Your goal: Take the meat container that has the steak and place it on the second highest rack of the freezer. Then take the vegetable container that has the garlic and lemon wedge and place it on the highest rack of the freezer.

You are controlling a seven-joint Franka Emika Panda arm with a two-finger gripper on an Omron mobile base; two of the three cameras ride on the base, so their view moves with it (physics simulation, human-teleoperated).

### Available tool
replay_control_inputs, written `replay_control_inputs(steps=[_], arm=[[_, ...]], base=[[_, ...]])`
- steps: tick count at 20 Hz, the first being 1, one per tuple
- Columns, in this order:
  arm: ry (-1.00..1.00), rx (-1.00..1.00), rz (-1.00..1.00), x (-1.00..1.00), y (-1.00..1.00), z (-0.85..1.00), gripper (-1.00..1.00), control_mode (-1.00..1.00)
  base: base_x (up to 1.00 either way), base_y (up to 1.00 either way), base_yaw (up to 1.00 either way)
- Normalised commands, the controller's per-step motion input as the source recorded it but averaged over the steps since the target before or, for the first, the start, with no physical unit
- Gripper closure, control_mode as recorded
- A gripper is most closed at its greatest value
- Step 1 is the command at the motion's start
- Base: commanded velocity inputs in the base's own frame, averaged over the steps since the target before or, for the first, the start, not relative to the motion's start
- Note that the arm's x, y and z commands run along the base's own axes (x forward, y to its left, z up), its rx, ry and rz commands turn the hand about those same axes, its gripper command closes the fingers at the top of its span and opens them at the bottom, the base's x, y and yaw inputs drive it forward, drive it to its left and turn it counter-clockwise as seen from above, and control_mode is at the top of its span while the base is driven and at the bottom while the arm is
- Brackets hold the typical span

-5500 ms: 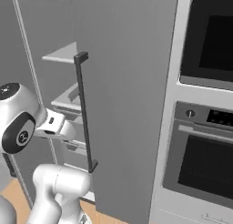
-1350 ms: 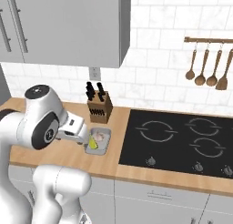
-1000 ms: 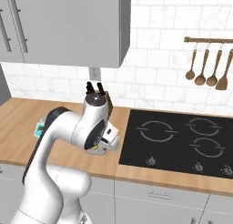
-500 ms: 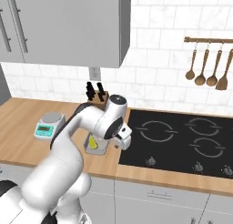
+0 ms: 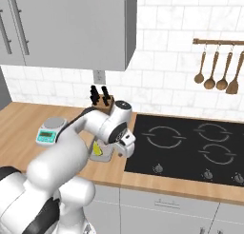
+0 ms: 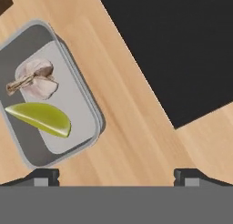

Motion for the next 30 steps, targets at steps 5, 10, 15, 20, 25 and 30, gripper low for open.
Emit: replay_control_inputs(steps=[5, 10, 15, 20, 25, 30], arm=[[0.02, 0.00, 0.00, 0.00, 0.35, -0.25, -1.00, -1.00], [0.00, 0.00, 0.00, 0.07, 0.28, -0.17, -1.00, -1.00], [0.00, 0.00, 0.00, 0.28, 0.00, -0.28, -1.00, -1.00], [0.00, 0.00, 0.00, 0.26, -0.07, -0.28, -1.00, -1.00], [0.00, 0.00, 0.00, 0.05, -0.08, -0.17, -1.00, -1.00], [0.00, 0.00, 0.00, 0.00, 0.00, -0.25, -1.00, -1.00]], base=[[0.00, 0.00, 0.00], [0.00, 0.00, 0.00], [0.00, 0.00, 0.00], [0.00, 0.00, 0.00], [0.00, 0.00, 0.00], [0.00, 0.00, 0.00]])
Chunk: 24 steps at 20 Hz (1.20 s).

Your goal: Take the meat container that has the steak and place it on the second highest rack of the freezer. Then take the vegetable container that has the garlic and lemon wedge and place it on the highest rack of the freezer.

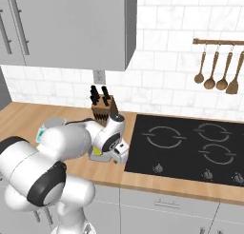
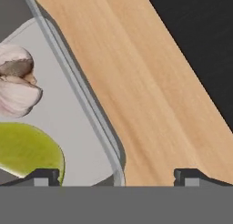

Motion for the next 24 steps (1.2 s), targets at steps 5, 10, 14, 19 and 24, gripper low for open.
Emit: replay_control_inputs(steps=[5, 10, 14, 19, 24], arm=[[0.00, 0.00, 0.00, 0.00, 0.00, -0.27, -1.00, -1.00], [0.00, 0.00, 0.00, 0.00, 0.01, -0.22, -1.00, -1.00], [0.00, 0.00, 0.00, 0.00, 0.11, -0.15, 1.00, -1.00], [0.01, 0.00, 0.00, 0.00, 0.05, -0.04, 1.00, -1.00], [0.01, 0.00, 0.00, 0.00, 0.05, 0.00, 1.00, -1.00]], base=[[0.00, 0.00, 0.00], [0.00, 0.00, 0.00], [0.00, 0.00, 0.00], [0.00, 0.00, 0.00], [0.00, 0.00, 0.00]])
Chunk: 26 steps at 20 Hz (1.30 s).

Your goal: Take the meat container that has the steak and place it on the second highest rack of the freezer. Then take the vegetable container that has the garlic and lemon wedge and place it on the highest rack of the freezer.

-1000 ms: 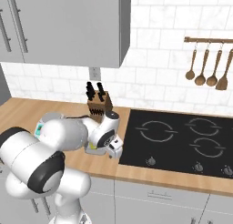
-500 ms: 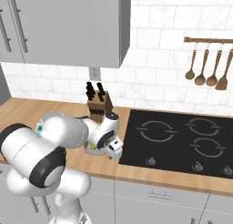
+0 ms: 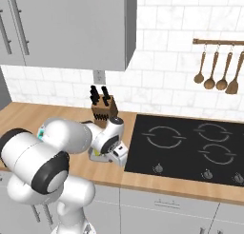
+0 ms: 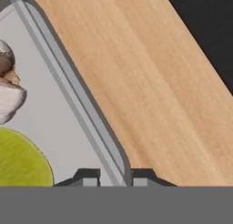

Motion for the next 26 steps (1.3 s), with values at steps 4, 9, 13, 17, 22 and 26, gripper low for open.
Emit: replay_control_inputs(steps=[4, 9, 13, 17, 22, 26], arm=[[0.00, 0.00, 0.00, 0.00, 0.01, 0.00, 1.00, -1.00], [-0.07, 0.01, 0.00, -0.20, 0.00, 0.36, 1.00, -1.00], [-0.07, 0.10, -0.04, -0.20, 0.00, 0.86, 1.00, -1.00], [-0.03, 0.15, -0.10, -0.18, 0.00, 0.89, 1.00, -1.00], [-0.01, 0.11, -0.08, -0.23, 0.00, 0.88, 1.00, -1.00], [0.00, 0.04, -0.18, -0.54, 0.03, 0.56, 1.00, -1.00]], base=[[0.00, 0.00, 0.00], [0.00, 0.00, 0.00], [0.00, 0.00, 0.00], [0.00, 0.00, 0.00], [0.00, 0.00, 0.00], [0.00, 0.00, 0.00]])
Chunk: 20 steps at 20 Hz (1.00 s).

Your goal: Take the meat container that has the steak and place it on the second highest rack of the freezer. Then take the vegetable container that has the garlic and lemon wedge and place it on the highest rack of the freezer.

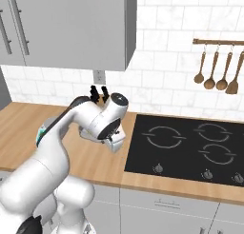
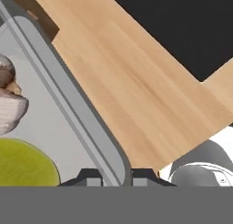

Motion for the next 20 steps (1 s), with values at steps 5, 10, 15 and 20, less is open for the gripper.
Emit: replay_control_inputs(steps=[5, 10, 15, 20], arm=[[-0.03, 0.01, -0.11, -0.77, 0.30, 0.53, 1.00, -1.00], [-0.04, 0.00, -0.04, -0.84, 0.21, 0.62, 1.00, -1.00], [0.00, -0.07, 0.00, -0.68, 0.14, 0.51, 1.00, -1.00], [0.01, -0.13, 0.00, -0.39, 0.06, 0.10, 1.00, -1.00]], base=[[0.00, 0.00, 0.00], [0.00, 0.00, 0.00], [0.00, 0.00, 0.00], [0.00, 0.00, 0.00]])
